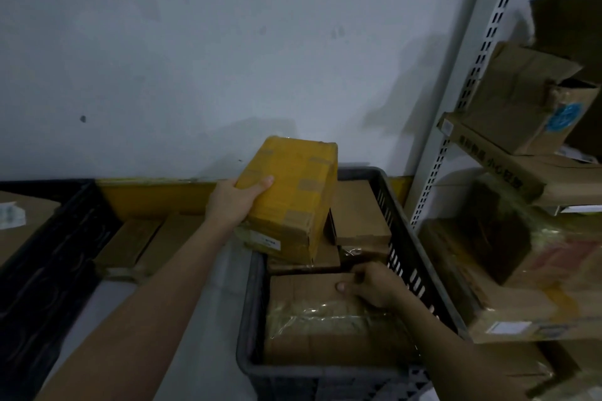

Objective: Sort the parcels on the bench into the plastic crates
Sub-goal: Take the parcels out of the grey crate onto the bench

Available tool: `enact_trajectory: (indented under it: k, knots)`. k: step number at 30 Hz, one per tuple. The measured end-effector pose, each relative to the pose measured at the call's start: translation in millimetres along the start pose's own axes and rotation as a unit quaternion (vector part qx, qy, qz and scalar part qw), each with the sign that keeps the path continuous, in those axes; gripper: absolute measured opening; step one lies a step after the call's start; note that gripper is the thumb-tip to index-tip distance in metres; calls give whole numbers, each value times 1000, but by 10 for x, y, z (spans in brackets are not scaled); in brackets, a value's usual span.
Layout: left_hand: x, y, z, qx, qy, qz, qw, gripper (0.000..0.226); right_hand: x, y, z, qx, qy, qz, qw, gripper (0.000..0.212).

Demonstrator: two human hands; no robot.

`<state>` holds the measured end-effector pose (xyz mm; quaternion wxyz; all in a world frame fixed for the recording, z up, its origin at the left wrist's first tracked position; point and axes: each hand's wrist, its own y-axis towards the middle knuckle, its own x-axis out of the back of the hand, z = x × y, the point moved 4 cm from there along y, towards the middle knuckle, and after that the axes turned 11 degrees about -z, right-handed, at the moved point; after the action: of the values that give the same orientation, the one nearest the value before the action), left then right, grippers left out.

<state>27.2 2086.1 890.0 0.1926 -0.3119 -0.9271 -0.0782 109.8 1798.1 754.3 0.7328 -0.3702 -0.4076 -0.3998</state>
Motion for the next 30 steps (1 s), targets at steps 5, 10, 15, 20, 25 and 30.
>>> enact_trajectory:
  k: [5, 10, 15, 20, 25, 30]
  knots:
    - [65, -33, 18, 37, -71, 0, 997, 82, 75, -68, 48, 19, -20, -32, 999, 40]
    - [291, -100, -93, 91, -182, -39, 978, 75, 494, -126, 259, 80, -33, -87, 992, 51]
    - [597, -212, -258, 25, -169, -92, 981, 62, 992, -183, 402, 91, 1, -92, 992, 57]
    - [908, -393, -305, 3, -161, -156, 975, 60, 1305, -285, 401, 95, 47, -108, 989, 74]
    - [1290, -591, -314, -4, -142, -217, 966, 66, 1472, -507, 387, 113, 75, -139, 981, 52]
    - [1667, -741, -229, -5, -100, -266, 959, 67, 1616, -685, 426, 117, 100, -177, 972, 49]
